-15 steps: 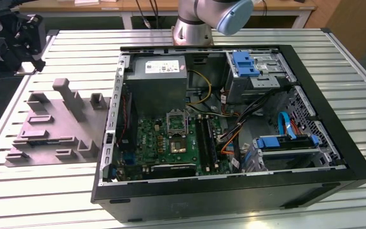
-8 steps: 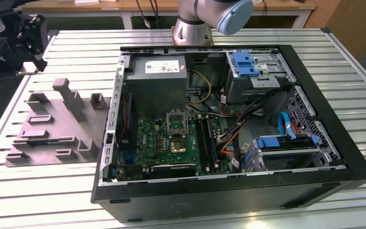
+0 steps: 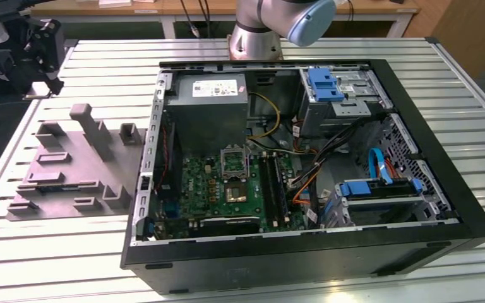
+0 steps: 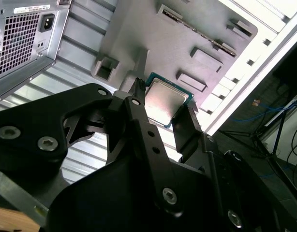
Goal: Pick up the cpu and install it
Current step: 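Pick up the cpu and move it towards the insertion slot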
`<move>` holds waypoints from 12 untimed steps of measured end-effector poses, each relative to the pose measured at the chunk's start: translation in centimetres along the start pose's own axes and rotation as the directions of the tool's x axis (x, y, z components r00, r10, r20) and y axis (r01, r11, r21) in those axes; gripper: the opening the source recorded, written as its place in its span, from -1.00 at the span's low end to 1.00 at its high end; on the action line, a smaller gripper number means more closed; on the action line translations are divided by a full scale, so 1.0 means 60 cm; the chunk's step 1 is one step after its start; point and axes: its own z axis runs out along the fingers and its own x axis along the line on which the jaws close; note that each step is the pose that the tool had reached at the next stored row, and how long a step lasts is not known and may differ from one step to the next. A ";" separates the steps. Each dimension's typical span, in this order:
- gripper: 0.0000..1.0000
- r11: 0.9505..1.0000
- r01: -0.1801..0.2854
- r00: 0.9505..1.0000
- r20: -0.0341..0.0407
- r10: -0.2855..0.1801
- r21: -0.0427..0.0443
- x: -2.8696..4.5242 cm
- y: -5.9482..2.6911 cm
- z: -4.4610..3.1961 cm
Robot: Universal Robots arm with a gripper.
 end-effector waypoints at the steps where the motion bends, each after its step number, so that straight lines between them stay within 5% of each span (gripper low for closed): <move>1: -0.06 1.000 0.000 1.000 0.000 0.000 0.000 0.000 0.000 0.000; 12: -0.06 1.000 0.000 1.000 0.000 0.000 0.000 -0.007 0.000 0.000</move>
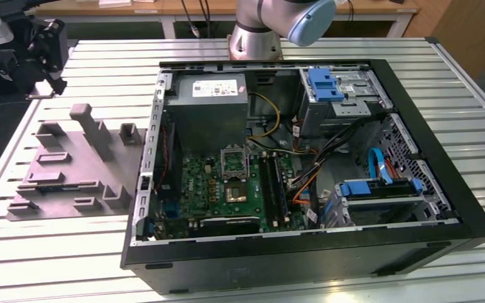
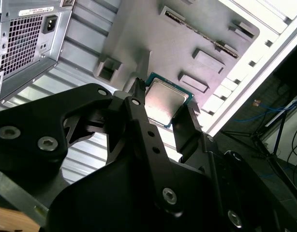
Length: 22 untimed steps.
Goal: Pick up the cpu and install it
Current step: 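Pick up the cpu and move it towards the insertion slot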
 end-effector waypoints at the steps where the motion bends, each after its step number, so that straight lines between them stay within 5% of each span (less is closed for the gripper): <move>1: -0.06 1.000 0.000 1.000 0.000 0.000 0.000 0.000 0.000 0.000; 22: -0.06 1.000 0.000 1.000 0.000 0.000 0.000 -0.008 0.000 0.000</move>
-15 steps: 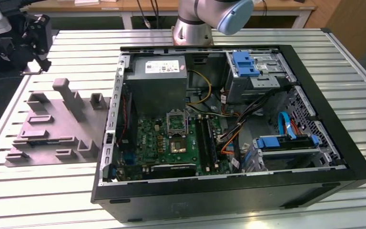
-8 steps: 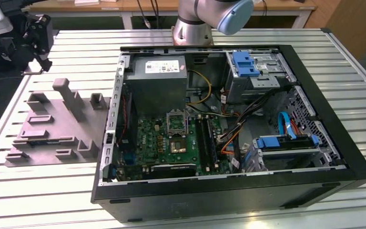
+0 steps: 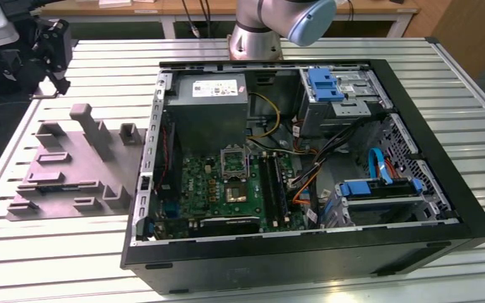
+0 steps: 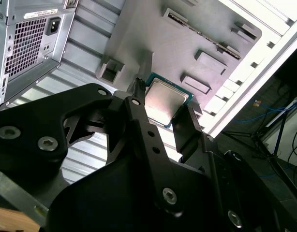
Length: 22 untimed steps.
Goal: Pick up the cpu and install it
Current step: 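Pick up the cpu and move it towards the insertion slot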
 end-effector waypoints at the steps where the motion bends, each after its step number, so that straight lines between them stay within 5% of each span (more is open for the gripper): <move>1: -0.06 1.000 0.000 1.000 0.000 0.000 0.000 0.000 0.000 0.000; 22: -0.06 1.000 0.000 1.000 0.000 0.000 0.000 -0.011 0.000 0.000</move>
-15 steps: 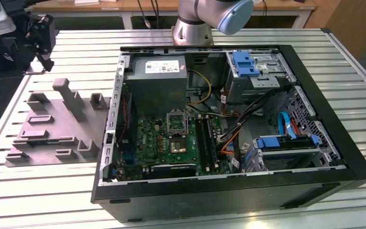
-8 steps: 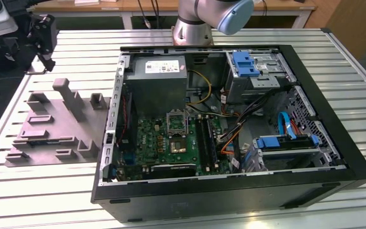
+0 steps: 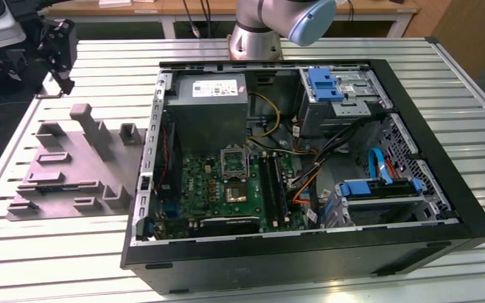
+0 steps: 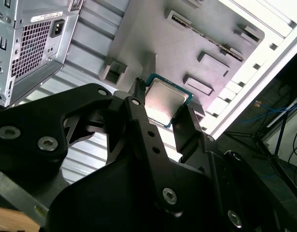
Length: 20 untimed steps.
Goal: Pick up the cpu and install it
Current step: 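Pick up the cpu and move it towards the insertion slot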
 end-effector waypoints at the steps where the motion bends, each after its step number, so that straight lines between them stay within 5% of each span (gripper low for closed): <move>1: -0.06 1.000 0.000 1.000 0.000 0.000 0.000 -0.001 0.000 0.000; 20: -0.06 1.000 0.000 1.000 0.000 0.000 0.000 -0.020 0.001 0.000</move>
